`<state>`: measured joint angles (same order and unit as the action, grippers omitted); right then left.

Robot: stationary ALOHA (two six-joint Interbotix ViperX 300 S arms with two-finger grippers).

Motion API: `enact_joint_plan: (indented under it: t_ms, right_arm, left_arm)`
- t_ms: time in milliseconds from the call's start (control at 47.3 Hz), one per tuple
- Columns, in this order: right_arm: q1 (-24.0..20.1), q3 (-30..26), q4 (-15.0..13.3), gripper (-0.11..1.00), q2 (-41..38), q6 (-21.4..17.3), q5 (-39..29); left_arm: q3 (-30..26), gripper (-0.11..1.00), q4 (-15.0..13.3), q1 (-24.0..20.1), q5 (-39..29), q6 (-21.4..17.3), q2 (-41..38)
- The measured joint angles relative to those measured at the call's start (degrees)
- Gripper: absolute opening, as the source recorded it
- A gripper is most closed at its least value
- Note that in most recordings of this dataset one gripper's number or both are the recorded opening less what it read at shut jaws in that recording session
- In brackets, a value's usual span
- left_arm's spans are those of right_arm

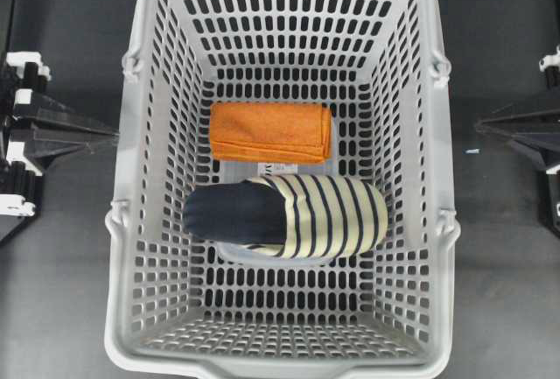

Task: Pick up the slipper from the shopping basket with the left arm.
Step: 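Move the left gripper over the striped slipper and lower it into the basket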

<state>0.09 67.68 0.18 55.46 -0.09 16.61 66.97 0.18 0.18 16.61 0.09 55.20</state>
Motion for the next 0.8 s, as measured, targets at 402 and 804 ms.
enact_joint_plan:
  t_ms: [402,804]
  right_arm:
    - [-0.4,0.5,0.5,0.00,-0.2,-0.4,-0.2]
    - [-0.4,0.6,0.5,0.00,-0.2,-1.6,-2.2]
  left_arm:
    - [-23.7,0.00,2.1,1.1,-27.2,1.8,-12.3]
    - [-48.5,0.00,2.2,4.6,-49.7,1.8,-38.7]
